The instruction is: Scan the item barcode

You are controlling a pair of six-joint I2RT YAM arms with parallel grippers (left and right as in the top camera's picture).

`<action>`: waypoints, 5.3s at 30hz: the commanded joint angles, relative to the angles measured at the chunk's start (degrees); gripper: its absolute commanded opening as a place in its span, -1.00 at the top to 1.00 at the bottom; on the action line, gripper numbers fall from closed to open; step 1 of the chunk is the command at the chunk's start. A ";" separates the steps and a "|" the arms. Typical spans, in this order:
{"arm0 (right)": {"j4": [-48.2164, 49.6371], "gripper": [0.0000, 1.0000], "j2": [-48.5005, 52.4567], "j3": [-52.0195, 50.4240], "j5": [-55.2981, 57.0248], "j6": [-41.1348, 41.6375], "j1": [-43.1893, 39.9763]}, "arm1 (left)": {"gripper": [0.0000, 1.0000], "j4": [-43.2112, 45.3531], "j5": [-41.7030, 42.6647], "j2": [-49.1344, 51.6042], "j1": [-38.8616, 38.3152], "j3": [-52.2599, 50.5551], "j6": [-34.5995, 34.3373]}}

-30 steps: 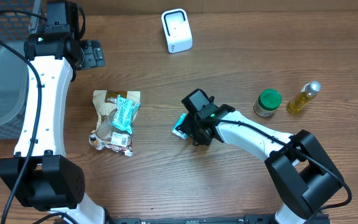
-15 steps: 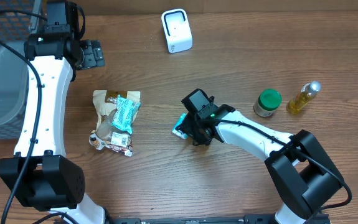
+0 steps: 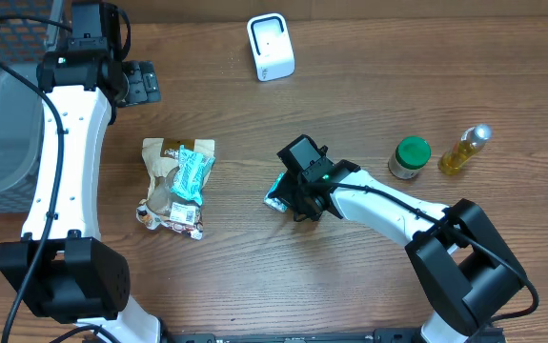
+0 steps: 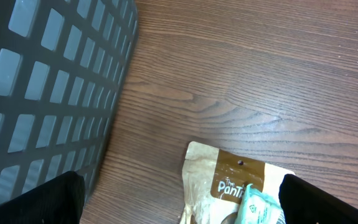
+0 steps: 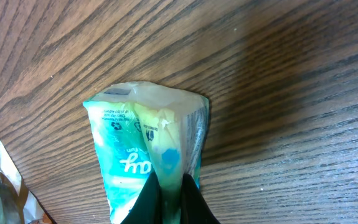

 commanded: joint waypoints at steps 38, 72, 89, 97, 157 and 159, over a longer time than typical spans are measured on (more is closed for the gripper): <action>0.33 0.92 0.57 -0.68 2.56 -0.24 0.22 | -0.99 0.07 -0.39 -0.87 -0.13 1.05 0.81; 7.87 0.93 -0.74 -0.61 -28.94 -23.85 -3.76 | -0.99 0.07 -0.39 -0.87 -0.13 1.05 0.81; 8.57 0.93 -0.74 -0.61 -60.76 -44.37 -10.67 | -1.00 0.07 -0.39 -0.87 -0.13 1.05 0.79; 8.81 0.93 -0.74 -0.61 -62.75 -45.09 -10.67 | -0.99 0.09 -0.39 -0.87 -0.13 1.05 0.81; 10.25 0.93 -11.34 -0.61 -84.39 -46.03 -10.67 | -0.99 0.07 -0.39 -0.87 -0.13 1.05 0.81; 10.25 0.93 -11.82 -0.61 -84.39 -46.03 -10.67 | -0.99 0.07 -0.39 -0.87 -0.13 1.05 0.79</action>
